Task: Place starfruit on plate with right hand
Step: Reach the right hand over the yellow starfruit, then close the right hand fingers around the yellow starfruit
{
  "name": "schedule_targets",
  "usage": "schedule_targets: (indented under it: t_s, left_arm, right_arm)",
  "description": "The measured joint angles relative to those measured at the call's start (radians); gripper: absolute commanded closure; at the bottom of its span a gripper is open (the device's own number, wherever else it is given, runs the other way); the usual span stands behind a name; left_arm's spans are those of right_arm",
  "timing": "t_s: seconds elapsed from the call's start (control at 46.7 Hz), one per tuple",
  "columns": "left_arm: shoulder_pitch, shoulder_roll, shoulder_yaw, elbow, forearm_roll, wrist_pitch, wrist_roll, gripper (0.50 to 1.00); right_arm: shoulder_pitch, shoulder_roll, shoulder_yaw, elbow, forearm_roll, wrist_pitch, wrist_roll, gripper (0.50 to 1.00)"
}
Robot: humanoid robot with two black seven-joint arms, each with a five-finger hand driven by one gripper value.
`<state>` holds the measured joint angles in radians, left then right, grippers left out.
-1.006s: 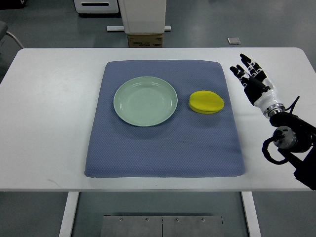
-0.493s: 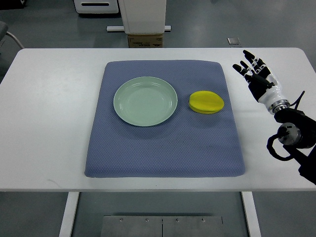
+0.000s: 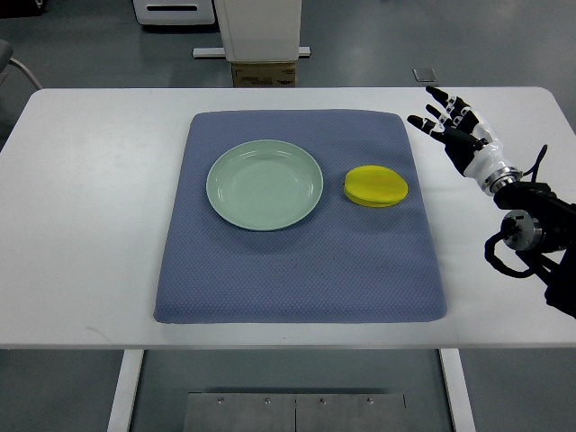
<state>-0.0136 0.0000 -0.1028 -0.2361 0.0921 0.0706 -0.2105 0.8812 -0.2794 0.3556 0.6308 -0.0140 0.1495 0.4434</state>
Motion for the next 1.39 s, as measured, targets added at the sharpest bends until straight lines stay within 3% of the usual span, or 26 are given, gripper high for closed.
schedule_targets:
  t_s: [0.257,0.535,0.792,1.392]
  left_arm:
    - [0.000,0.000,0.000,0.000,0.000,0.000,0.000,0.500]
    - [0.000,0.000,0.000,0.000,0.000,0.000,0.001,0.500]
    - [0.000,0.000,0.000,0.000,0.000,0.000,0.001,0.500]
    - [0.000,0.000,0.000,0.000,0.000,0.000,0.000,0.500]
  right_arm:
    - [0.036,-0.082,-0.103,0.137,-0.239,-0.004,0.041,0.500]
    - [0.086,-0.097,-0.220,0.166,-0.464,-0.012,0.047,0.500]
    - [0.209,-0.086,-0.472,0.166,-0.479,-0.123,0.075,0.500]
    - [0.205,-0.075,-0.553,0.159,-0.478,-0.178,0.068,0.500]
